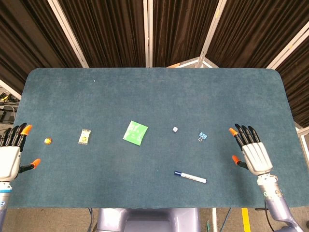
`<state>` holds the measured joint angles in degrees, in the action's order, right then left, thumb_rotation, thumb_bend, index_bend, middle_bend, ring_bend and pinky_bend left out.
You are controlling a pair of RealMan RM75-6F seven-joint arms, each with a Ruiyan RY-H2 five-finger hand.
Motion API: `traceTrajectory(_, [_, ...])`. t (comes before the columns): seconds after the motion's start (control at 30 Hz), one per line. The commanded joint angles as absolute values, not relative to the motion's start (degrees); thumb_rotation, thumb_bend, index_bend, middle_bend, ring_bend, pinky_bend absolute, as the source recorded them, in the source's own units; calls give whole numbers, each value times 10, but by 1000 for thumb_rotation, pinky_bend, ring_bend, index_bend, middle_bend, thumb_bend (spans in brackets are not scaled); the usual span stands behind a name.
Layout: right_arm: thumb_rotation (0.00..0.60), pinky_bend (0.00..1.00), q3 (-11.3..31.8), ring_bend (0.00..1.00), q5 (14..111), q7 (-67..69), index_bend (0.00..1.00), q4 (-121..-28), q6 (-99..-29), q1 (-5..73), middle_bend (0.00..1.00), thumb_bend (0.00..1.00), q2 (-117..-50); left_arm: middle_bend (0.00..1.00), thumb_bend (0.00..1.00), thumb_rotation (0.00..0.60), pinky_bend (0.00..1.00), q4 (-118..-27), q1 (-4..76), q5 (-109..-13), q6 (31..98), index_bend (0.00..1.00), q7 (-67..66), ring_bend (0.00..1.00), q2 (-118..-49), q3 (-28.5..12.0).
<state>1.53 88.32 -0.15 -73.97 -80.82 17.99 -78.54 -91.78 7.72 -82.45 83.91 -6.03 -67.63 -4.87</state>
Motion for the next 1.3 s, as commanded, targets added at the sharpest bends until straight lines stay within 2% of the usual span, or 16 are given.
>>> traceTrajectory(0.03, [600, 0, 16, 0, 886, -5, 108, -737, -803, 182, 0, 163, -790, 0, 106, 600, 0, -916, 77, -824, 839, 0, -58, 0, -676, -48])
traceTrajectory(0.3, [600, 0, 27, 0, 892, -12, 142, -770, -775, 204, 0, 163, -786, 0, 106, 600, 0, -912, 74, -819, 838, 0, -52, 0, -675, -47])
traceTrajectory(0.5, [600, 0, 74, 0, 855, -65, 190, -851, -709, 257, 0, 129, -774, 0, 106, 600, 0, -912, 72, -820, 841, 0, -45, 0, -672, -47])
traceTrajectory(0.67, [600, 0, 134, 0, 755, -127, 215, -883, -616, 322, 0, 98, -799, 0, 106, 600, 0, -909, 71, -816, 838, 0, -33, 0, -668, -48])
traceTrajectory(0.8, [600, 0, 168, 0, 675, -173, 269, -860, -570, 369, 5, 97, -841, 0, 106, 600, 0, -906, 71, -813, 835, 0, -24, 0, -666, -49])
traceTrajectory(0.97, [600, 0, 189, 0, 603, -198, 295, -816, -537, 408, 18, 97, -891, 0, 107, 600, 0, -905, 72, -811, 833, 0, -16, 0, -663, -51])
traceTrajectory(1.2, [600, 0, 198, 0, 519, -232, 295, -747, -498, 454, 18, 98, -950, 0, 106, 600, 0, -905, 74, -810, 825, 0, -11, 0, -662, -50])
traceTrajectory(1.3, [600, 0, 199, 0, 491, -249, 326, -713, -493, 472, 27, 98, -974, 0, 106, 600, 0, -904, 75, -809, 824, 0, -9, 0, -661, -49])
